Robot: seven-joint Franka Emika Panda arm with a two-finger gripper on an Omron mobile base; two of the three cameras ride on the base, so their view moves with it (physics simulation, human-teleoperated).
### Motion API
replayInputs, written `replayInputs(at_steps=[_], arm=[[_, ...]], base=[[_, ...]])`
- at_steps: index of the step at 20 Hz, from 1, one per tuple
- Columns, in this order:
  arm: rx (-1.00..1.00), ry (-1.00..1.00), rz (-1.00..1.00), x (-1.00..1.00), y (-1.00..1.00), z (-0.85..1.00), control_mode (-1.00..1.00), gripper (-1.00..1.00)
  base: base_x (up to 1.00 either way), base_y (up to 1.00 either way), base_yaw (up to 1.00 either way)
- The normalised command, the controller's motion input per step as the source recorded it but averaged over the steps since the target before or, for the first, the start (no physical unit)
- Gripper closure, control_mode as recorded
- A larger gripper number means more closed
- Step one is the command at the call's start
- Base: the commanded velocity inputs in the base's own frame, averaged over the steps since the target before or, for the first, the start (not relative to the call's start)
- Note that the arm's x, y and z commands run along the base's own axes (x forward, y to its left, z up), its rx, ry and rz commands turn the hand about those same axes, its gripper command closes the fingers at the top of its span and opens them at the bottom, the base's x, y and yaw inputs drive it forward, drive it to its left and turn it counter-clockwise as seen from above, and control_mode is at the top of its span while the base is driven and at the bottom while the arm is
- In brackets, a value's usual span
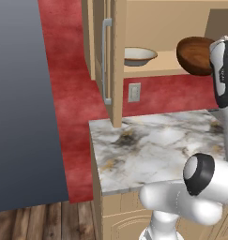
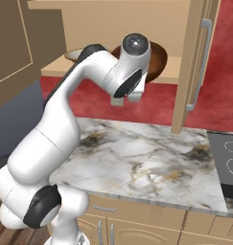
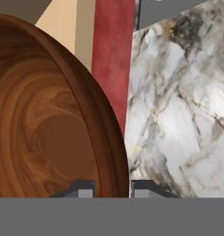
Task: Open the cabinet. Pick the bowls from the counter and place them in the cabinet. Then close the cabinet.
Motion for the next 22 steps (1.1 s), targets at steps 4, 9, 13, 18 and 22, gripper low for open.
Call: replayInputs(at_steps=[4,9,13,18,22], arm=[[0.0,-0.02,0.0,0.41,0.0,0.21,-1.0,1.0],[0.0,-0.03,0.0,0.39,0.0,0.15,-1.0,1.0],[0.0,-0.01,0.0,0.34,0.0,0.06,-1.0,1.0],[0.0,-0.04,0.0,0.25,0.0,0.0,-1.0,1.0],[0.0,-0.07,0.0,0.26,0.0,0.0,-1.0,1.0]], base=[[0.0,0.0,0.0],[0.0,0.0,0.0],[0.0,0.0,0.0],[0.0,0.0,0.0],[0.0,0.0,0.0]])
